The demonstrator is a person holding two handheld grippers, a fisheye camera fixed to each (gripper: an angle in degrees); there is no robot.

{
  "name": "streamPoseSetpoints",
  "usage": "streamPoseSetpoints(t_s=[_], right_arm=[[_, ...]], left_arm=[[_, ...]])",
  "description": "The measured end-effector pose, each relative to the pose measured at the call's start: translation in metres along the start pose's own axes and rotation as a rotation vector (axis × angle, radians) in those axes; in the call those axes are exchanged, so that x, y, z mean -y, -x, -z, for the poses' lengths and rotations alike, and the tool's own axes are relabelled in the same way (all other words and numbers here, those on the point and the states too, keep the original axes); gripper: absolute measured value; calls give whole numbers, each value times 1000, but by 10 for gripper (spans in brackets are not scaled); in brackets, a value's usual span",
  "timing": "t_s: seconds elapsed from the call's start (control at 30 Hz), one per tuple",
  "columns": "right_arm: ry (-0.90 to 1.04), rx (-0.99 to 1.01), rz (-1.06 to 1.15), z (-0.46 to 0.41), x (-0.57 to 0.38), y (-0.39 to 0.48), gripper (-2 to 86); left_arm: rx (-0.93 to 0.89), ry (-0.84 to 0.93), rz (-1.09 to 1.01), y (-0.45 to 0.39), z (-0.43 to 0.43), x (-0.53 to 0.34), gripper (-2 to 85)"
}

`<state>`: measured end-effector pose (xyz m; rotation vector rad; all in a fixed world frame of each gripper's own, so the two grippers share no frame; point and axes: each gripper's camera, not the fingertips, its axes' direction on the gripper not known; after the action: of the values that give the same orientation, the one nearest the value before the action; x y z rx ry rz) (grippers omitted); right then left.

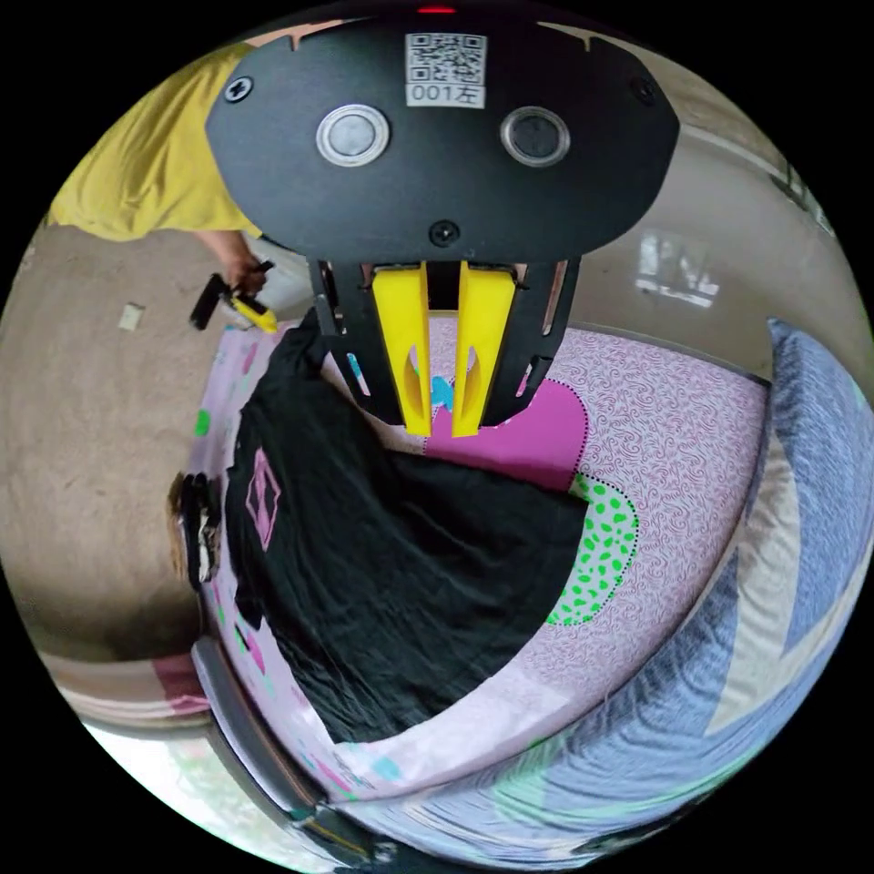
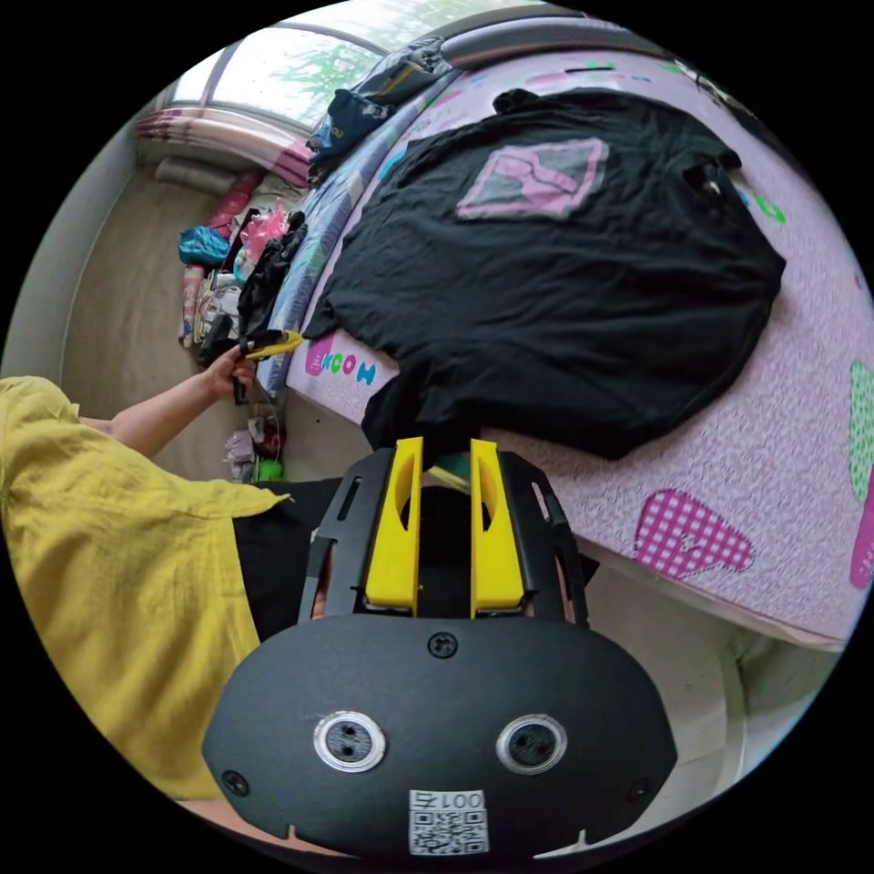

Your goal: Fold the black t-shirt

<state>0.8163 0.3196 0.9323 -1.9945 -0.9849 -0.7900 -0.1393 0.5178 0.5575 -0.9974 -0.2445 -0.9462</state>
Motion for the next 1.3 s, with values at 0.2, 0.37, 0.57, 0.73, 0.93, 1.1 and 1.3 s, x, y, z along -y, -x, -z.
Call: streamPoseSetpoints(t_s=[0.2,0.37,0.57,0.73,0.93,1.1,1.3], right_arm=[[-1,-31,-21,-24,-13,-17,78],[-45,-79,-50,-32,-19,-33,77],[-17,-162,-28,-47,-24,-39,49],[10,-118,-39,-51,-29,-52,17],[-40,4,-88,-25,-68,-57,6],[-87,22,-154,12,-128,-48,3],[-154,25,-314,27,-183,-61,3]], left_arm=[[-155,-14,113,24,4,5,5],[-152,14,128,28,5,6,4],[-180,-10,154,33,6,6,12],[-201,-6,160,30,-3,2,18],[-189,-23,169,24,-15,-12,20],[-124,-24,140,16,-21,-27,4],[125,63,-76,-27,-32,-51,-7]])
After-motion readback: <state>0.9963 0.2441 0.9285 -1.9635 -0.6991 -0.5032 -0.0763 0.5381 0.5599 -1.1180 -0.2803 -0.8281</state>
